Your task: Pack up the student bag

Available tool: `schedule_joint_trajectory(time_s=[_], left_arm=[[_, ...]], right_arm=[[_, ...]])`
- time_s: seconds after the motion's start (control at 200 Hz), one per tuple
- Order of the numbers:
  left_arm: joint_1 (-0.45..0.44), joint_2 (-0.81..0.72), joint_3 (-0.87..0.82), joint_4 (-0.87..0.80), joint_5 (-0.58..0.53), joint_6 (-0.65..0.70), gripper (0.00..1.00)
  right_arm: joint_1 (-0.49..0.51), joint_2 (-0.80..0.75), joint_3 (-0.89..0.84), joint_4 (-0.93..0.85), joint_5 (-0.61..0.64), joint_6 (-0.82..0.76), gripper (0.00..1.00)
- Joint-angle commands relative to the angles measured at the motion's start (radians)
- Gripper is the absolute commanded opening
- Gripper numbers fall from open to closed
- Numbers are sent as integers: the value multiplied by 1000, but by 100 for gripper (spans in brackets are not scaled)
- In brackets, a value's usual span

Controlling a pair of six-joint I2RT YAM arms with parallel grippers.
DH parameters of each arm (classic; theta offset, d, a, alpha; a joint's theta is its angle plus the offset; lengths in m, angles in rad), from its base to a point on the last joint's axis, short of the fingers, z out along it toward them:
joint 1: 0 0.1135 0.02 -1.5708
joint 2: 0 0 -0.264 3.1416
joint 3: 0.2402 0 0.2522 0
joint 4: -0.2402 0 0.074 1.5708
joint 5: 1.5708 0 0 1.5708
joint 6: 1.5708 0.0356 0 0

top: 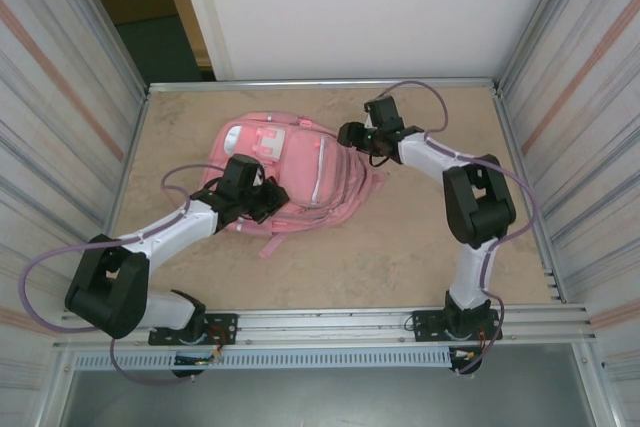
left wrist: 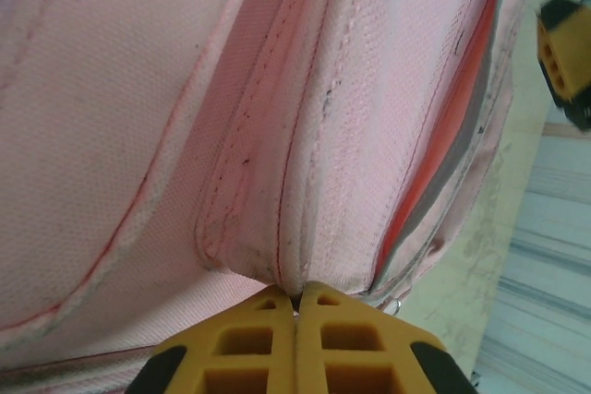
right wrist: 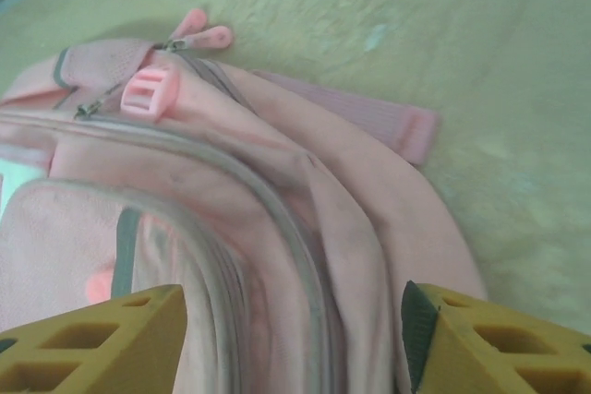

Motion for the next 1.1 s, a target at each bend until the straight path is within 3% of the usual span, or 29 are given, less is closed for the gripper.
schedule_joint_trajectory(time_s=[0.0,0.165,0.256,0.351,0.426,0.506,0.606,0.887,1.097], left_arm=[[-8,-11,26,52,5,-80,0],[-5,-4,41,84,38,-175,0],[-10,-12,56,82,52,-189,0],[-13,-15,69,76,63,-190,0],[-12,-20,74,74,77,-201,0],[-16,-26,69,88,77,-217,0],[-18,-22,68,109,97,-229,0],[-32,-33,62,115,102,-244,0],[-36,-59,51,105,83,-237,0]], right_arm=[[88,-224,-118,-95,213,37,64],[285,-424,-299,-189,239,263,59],[427,-435,-322,-185,262,353,57],[506,-398,-287,-204,299,431,53],[530,-359,-269,-216,313,536,48],[568,-321,-258,-216,374,625,48],[605,-268,-189,-263,498,624,48],[620,-161,-124,-267,597,644,49],[624,-103,-88,-343,656,700,38]])
